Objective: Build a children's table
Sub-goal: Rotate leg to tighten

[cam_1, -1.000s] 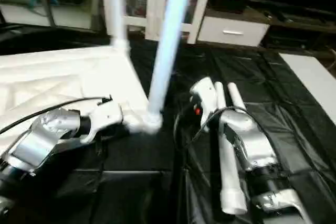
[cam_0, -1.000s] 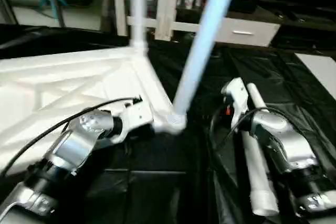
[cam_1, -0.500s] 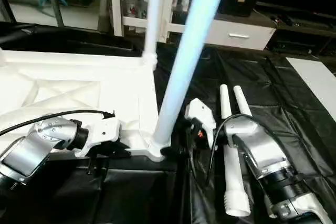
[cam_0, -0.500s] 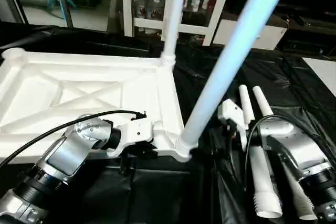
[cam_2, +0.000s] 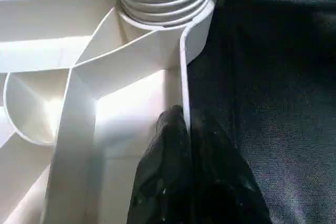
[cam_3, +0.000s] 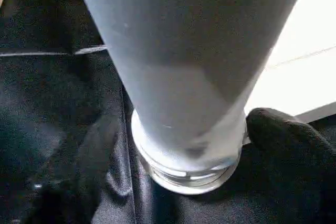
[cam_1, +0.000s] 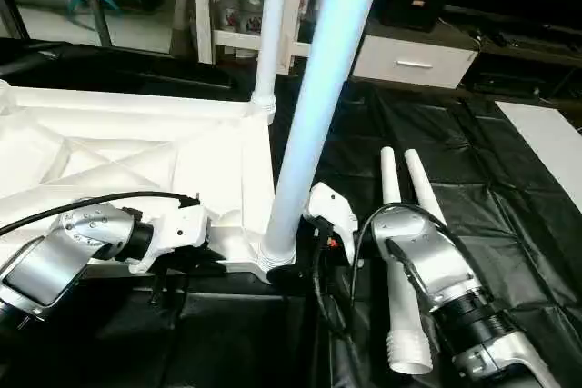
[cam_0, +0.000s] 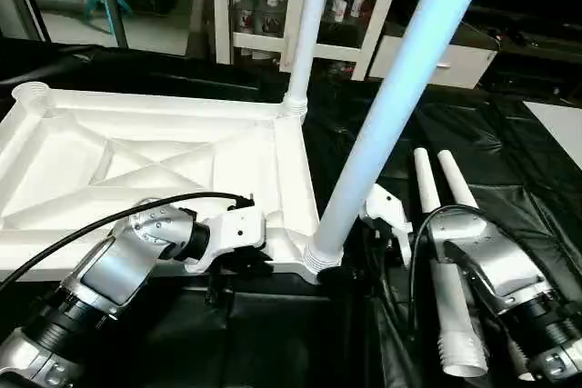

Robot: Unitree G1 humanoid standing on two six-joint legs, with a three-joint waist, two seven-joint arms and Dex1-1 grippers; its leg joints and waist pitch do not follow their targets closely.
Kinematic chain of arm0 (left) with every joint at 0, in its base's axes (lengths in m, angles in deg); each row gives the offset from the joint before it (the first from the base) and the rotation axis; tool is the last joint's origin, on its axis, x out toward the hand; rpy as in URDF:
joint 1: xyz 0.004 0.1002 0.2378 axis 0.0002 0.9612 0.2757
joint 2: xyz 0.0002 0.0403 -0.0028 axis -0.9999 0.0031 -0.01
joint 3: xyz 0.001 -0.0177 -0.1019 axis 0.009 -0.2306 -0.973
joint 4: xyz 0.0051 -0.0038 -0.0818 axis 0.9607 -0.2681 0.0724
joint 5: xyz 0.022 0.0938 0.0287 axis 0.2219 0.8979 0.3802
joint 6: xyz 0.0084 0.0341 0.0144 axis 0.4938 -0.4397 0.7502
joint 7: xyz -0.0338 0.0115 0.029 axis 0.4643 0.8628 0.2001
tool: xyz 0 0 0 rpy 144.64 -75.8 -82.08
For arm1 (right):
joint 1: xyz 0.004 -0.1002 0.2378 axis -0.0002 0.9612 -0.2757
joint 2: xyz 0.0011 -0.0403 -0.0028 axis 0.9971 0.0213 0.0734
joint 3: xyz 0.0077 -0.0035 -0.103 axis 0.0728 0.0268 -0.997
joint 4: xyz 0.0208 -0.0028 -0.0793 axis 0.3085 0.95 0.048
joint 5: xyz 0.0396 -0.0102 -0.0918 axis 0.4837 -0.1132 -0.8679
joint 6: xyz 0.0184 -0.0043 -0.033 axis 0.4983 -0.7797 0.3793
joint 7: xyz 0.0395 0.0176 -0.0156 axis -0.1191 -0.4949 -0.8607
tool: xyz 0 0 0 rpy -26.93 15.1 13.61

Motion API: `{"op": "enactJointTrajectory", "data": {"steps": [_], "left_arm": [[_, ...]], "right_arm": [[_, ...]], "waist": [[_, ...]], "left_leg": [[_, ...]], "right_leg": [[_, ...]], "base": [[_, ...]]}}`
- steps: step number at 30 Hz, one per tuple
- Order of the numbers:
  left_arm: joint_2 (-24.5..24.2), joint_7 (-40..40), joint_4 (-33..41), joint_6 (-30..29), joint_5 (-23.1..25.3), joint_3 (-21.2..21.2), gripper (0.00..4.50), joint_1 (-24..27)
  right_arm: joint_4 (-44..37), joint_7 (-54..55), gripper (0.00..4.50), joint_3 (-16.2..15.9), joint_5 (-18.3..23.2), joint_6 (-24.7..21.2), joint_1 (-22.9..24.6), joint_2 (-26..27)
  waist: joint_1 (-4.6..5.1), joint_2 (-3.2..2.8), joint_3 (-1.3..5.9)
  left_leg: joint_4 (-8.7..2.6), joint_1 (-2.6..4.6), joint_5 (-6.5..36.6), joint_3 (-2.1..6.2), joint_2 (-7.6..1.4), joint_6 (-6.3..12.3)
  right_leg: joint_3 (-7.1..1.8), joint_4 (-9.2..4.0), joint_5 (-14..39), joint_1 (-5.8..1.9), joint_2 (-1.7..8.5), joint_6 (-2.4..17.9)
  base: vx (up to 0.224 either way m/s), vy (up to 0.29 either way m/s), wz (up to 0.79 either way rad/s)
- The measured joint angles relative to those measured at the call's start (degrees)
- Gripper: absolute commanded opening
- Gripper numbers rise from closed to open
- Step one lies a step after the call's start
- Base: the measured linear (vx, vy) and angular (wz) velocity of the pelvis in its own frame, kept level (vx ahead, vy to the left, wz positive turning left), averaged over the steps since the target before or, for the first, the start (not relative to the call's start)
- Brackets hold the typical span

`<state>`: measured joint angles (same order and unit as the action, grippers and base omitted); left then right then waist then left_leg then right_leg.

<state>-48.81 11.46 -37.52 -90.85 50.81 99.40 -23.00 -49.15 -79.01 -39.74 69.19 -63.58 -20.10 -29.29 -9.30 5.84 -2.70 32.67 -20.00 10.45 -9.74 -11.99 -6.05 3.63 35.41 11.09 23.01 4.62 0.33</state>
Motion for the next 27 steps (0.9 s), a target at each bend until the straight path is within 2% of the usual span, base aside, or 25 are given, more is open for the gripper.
{"op": "enactJointTrajectory", "data": {"steps": [2,5,7,12,27], "left_arm": [[-0.02,0.0,0.0,-0.01,0.1,-0.01,0.0,0.0],[-0.06,0.0,0.0,-0.01,0.22,-0.01,0.0,0.0],[-0.07,0.0,0.01,-0.01,0.28,-0.02,0.0,0.0],[-0.12,0.11,0.0,-0.03,0.29,0.0,0.0,0.0],[-0.24,0.3,-0.01,-0.09,0.67,0.03,0.0,0.02]], "right_arm": [[0.23,0.04,3.7,0.03,0.0,0.19,-0.04,0.18],[0.88,-0.01,3.59,0.15,-0.03,0.68,-0.1,0.61],[1.21,-0.01,3.28,0.16,-0.07,0.81,-0.11,0.77],[1.22,0.04,2.87,0.31,-0.3,0.82,-0.11,0.82],[1.96,0.43,2.74,0.81,-0.58,2.4,0.6,1.57]], "waist": [[0.05,0.0,0.0],[0.09,0.02,0.01],[0.14,0.02,0.01],[0.12,0.01,0.01],[0.23,0.08,0.05]], "left_leg": [[0.02,0.01,0.0,0.0,0.0,0.0],[0.04,0.02,0.0,0.01,0.0,0.0],[0.08,0.02,0.0,0.01,0.0,0.0],[0.19,0.0,0.0,0.03,-0.01,0.0],[0.42,0.01,0.0,0.06,-0.01,0.0]], "right_leg": [[0.0,0.03,0.0,0.0,0.0,0.0],[-0.01,0.07,0.0,0.0,0.0,0.0],[-0.01,0.11,0.0,0.0,0.0,0.0],[-0.02,0.21,0.0,0.0,0.0,0.01],[-0.03,0.46,0.0,0.01,0.03,0.01]], "base": [[0.0,0.0,0.0],[0.0,0.0,0.0],[0.0,0.0,0.0],[0.0,0.0,0.0],[0.0,0.0,0.0]]}}
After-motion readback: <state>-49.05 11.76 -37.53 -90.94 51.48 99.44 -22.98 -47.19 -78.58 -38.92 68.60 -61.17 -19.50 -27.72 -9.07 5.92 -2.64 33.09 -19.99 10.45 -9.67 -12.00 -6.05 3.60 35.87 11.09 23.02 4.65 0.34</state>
